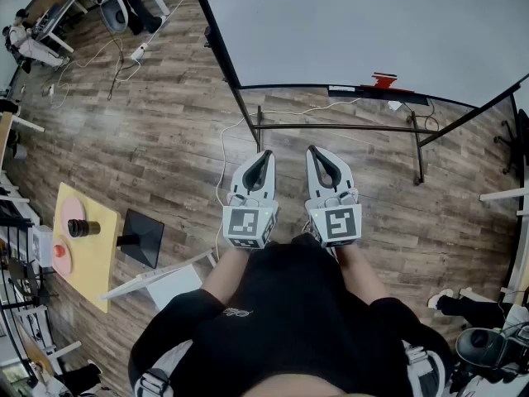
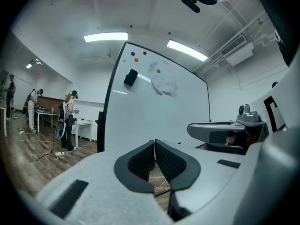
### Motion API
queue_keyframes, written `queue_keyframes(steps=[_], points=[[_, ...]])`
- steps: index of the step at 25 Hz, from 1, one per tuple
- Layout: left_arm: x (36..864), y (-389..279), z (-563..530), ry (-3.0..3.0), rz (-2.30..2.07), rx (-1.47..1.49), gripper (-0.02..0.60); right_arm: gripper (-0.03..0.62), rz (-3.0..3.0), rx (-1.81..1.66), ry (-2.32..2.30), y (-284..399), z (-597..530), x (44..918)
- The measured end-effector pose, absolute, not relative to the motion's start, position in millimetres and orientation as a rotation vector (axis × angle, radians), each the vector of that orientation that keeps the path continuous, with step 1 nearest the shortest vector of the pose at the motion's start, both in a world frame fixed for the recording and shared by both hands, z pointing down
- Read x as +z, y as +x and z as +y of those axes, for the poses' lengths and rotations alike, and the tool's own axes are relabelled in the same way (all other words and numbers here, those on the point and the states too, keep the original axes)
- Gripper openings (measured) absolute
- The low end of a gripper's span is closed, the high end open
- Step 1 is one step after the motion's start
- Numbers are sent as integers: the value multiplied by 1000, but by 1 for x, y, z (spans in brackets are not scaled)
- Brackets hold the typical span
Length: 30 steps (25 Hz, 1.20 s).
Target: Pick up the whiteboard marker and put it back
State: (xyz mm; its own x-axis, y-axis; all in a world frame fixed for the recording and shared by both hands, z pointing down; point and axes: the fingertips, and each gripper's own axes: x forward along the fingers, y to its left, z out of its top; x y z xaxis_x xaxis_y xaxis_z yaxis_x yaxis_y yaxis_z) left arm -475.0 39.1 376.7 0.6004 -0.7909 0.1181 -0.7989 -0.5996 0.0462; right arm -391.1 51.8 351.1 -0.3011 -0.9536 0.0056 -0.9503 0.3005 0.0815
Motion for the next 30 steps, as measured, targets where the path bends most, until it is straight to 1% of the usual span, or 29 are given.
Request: queue_keyframes(steps=[7,14,19,25,30], points=[[388,-424,33,2687,-1356,146,9,3,-2563,-25,1768,-347,46,363],[406,-373,30,2675,-1349,204,9,3,-2494,-3,1791,-285,41,385],[408,-347,24,2694,-1315,246,9,3,-2490,33,1811,-262,36,394],[418,-315,-3,2723,-1237,286,9,3,-2454,63,1826,-240,15,403],[430,-279,-55,2742,-1135,302,9,3,-2362,91,1876,-202,-13,417]])
